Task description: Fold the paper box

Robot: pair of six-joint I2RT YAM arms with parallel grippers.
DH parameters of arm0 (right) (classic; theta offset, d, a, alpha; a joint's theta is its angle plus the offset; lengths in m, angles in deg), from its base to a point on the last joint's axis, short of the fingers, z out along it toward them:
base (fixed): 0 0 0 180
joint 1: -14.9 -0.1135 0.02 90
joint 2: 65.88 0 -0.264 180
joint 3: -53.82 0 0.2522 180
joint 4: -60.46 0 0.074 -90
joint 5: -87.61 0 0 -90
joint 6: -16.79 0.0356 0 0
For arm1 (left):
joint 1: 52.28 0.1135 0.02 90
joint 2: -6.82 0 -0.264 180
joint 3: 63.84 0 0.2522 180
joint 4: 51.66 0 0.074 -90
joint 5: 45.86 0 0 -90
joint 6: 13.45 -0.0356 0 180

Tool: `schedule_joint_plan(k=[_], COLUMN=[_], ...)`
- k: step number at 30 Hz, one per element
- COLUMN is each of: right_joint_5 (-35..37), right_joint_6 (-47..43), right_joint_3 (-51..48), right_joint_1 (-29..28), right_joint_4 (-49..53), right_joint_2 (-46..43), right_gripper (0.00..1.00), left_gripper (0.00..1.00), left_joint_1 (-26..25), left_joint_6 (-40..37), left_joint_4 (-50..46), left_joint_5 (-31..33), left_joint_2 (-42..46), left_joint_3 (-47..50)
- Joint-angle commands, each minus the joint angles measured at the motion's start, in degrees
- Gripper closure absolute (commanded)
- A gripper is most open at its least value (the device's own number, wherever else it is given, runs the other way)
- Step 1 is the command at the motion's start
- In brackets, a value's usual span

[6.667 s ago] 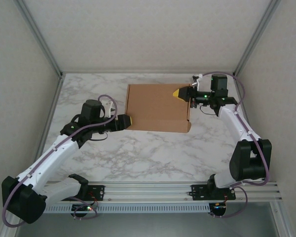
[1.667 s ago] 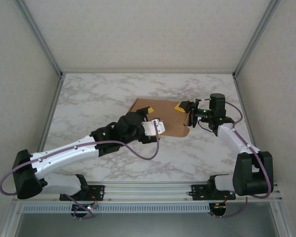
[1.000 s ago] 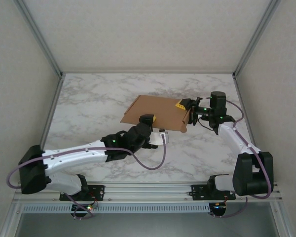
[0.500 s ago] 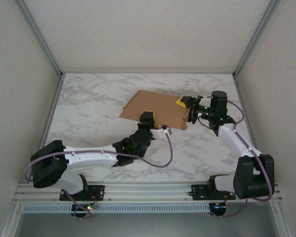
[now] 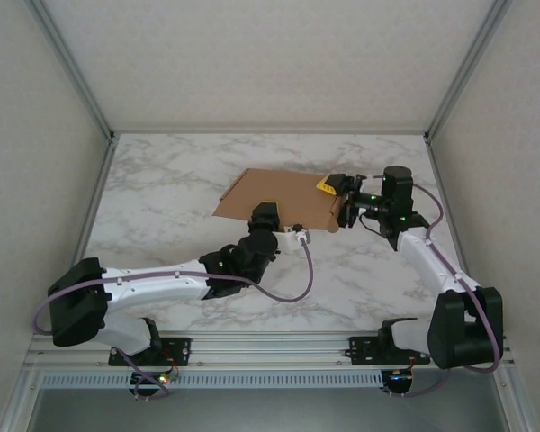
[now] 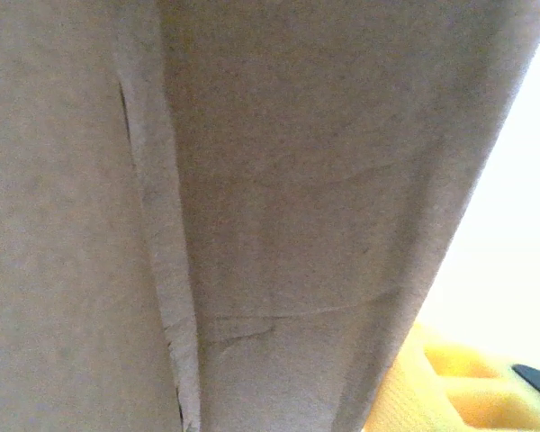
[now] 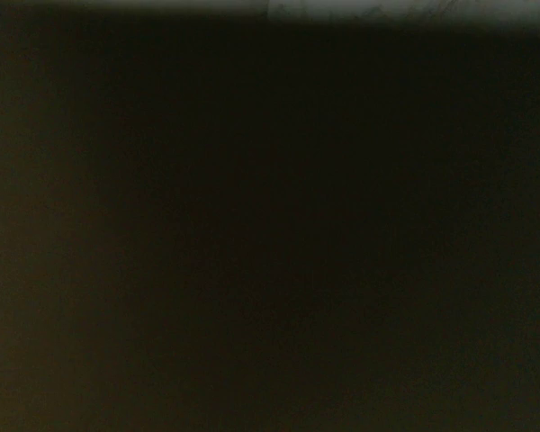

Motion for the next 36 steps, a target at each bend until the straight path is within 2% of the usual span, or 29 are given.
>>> schedule_joint_plan(k=[1, 6, 10, 15, 18, 24, 27, 32, 36], right_joint_5=[-2.31, -1.43, 2.07, 11.26, 19.72, 34.43, 38.67, 40.39, 38.87], right_joint_6=[-1.93, -6.37, -16.41, -33.56, -41.28, -50.39, -53.04, -49.7, -48.05], right_joint_3=[0.92, 1.35, 4.04, 10.76, 15.05, 18.54, 16.07, 8.38, 7.59], right_joint_1=[-0.37, 0.95, 2.68, 6.18, 6.64, 4.44, 2.41, 1.88, 1.9], right_joint_4=[2.17, 10.07, 25.89, 50.31, 57.87, 59.87, 56.28, 47.49, 45.18], right_joint_2=[-2.52, -6.01, -10.07, -16.23, -18.83, -20.3, -21.39, -22.23, -14.65], right_gripper=[0.24, 0.17, 0.15, 0.14, 0.15, 0.25, 0.27, 0.26, 0.28], left_gripper=[0.57, 0.58, 0.58, 0.58, 0.56, 0.5, 0.49, 0.47, 0.47], left_joint_1=[0.58, 1.16, 1.25, 1.11, 0.93, -0.11, -0.39, -0.31, 0.04], left_joint_6=[5.96, 10.49, 13.49, 20.97, 25.4, 31.22, 31.4, 30.29, 29.83], left_joint_4=[-11.48, -21.01, -28.81, -45.29, -54.69, -71.32, -73.82, -76.64, -78.19], left_joint_5=[0.34, -1.38, -1.62, -2.73, -3.92, -10.02, -12.55, -20.61, -24.52], left_joint_2=[1.38, 1.43, 0.6, -3.74, -7.08, -12.78, -13.27, -14.78, -17.11], left_joint_3=[-3.83, -7.99, -12.12, -22.21, -28.08, -36.64, -37.02, -39.1, -41.8])
